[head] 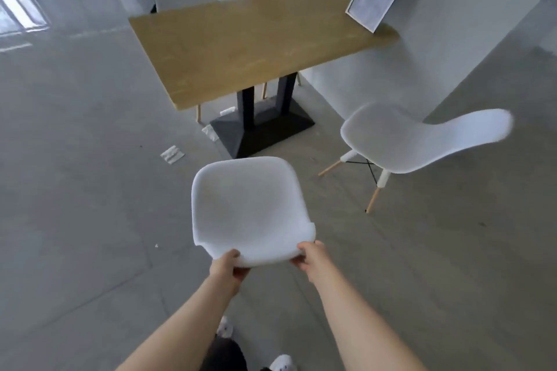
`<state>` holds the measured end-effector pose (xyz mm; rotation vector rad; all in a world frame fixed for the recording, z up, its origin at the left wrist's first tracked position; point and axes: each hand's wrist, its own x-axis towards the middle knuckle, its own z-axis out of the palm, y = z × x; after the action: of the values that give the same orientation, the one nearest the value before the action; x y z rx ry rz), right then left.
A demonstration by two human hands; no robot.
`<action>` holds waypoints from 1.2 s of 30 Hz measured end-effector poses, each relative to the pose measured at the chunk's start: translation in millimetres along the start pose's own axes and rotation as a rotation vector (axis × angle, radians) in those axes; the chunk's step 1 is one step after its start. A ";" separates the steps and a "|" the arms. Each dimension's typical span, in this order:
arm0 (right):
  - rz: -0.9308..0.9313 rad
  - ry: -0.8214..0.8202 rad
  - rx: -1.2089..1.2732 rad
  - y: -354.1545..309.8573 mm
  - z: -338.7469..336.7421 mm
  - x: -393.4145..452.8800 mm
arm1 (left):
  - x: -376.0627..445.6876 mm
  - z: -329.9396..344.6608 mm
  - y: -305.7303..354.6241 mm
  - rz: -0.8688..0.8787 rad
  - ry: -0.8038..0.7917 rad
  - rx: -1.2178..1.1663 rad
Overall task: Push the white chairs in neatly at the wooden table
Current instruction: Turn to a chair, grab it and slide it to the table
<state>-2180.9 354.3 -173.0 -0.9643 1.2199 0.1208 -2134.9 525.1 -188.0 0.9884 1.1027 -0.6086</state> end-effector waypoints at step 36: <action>0.121 -0.256 -0.282 -321.8 -59.4 241.3 | 32.9 336.3 -44.5 0.125 -0.085 -0.463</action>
<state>-1951.9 19.0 -194.6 -1.0814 1.0392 0.5082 -2009.2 208.4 -194.2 0.6175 1.0362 -0.2709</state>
